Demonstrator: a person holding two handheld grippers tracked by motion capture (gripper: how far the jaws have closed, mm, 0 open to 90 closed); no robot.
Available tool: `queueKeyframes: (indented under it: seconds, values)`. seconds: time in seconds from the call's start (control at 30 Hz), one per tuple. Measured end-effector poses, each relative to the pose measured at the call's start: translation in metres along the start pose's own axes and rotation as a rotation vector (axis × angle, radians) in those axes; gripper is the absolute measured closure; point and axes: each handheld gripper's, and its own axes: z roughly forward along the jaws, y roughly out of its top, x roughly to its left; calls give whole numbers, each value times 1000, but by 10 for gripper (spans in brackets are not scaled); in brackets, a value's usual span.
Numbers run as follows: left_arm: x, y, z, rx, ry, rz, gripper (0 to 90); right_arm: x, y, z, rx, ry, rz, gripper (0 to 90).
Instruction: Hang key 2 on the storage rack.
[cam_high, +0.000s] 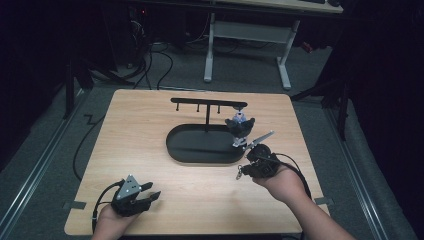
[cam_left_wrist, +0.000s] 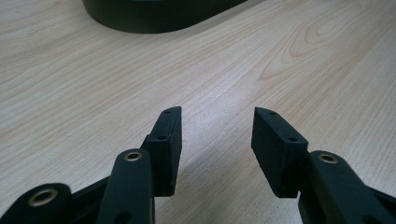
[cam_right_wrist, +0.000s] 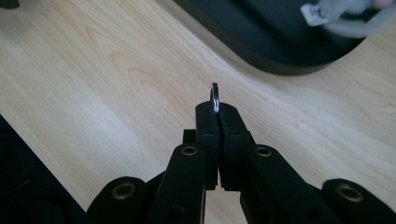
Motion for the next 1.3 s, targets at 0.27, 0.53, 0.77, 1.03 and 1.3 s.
queueKeyframes:
  seconds: [0.27, 0.53, 0.77, 1.03, 1.3]
  values:
    - [0, 1, -3, -9, 7, 0, 535, -3, 31, -3, -8, 3, -12, 890]
    - [1, 0, -4, -10, 6, -6, 534, -6, 58, -2, -11, 5, -13, 890]
    - [1, -1, -5, -8, 10, -13, 534, -16, 81, -7, -33, -8, -15, 890]
    - [2, -2, -5, -7, 10, -17, 534, -28, 108, -11, -44, -13, 14, 890]
    - [2, -2, -6, -5, 5, -14, 534, -31, 132, -11, -31, -5, 20, 890]
